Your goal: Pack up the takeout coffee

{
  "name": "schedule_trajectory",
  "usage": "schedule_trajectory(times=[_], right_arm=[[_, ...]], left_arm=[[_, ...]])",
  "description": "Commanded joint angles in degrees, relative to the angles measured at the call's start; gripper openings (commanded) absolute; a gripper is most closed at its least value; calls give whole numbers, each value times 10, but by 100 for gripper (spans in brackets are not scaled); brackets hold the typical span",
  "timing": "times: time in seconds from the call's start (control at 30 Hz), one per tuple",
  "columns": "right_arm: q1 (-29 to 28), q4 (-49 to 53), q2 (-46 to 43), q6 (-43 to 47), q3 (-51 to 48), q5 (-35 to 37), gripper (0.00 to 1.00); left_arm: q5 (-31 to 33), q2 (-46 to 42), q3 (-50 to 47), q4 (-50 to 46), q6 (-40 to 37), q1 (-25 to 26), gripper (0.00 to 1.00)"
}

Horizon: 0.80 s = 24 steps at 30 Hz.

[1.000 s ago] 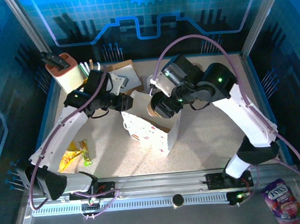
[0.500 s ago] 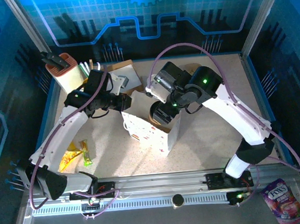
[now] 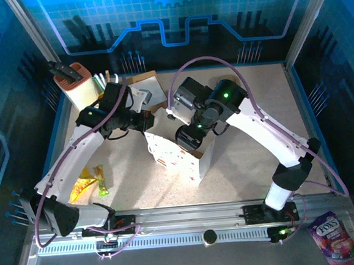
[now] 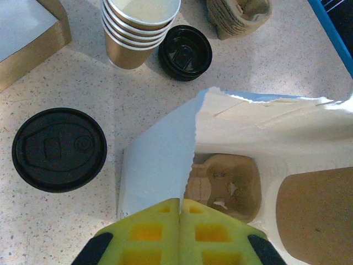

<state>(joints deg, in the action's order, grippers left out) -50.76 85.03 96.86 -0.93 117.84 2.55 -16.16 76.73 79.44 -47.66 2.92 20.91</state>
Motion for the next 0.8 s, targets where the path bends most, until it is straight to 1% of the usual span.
schedule_trajectory(times=[0.0, 0.33, 0.5, 0.77], right_arm=[[12, 13, 5, 13, -12, -12, 53], [33, -13, -3, 23, -41, -53, 52], [38, -24, -19, 24, -35, -75, 52], [51, -21, -35, 24, -34, -68, 51]], left_arm=[[-11, 0, 0, 8, -4, 3, 0], [-12, 0, -3, 11, -3, 3, 0], [-11, 1, -2, 11, -4, 3, 0], [-12, 0, -3, 13, -3, 3, 0]])
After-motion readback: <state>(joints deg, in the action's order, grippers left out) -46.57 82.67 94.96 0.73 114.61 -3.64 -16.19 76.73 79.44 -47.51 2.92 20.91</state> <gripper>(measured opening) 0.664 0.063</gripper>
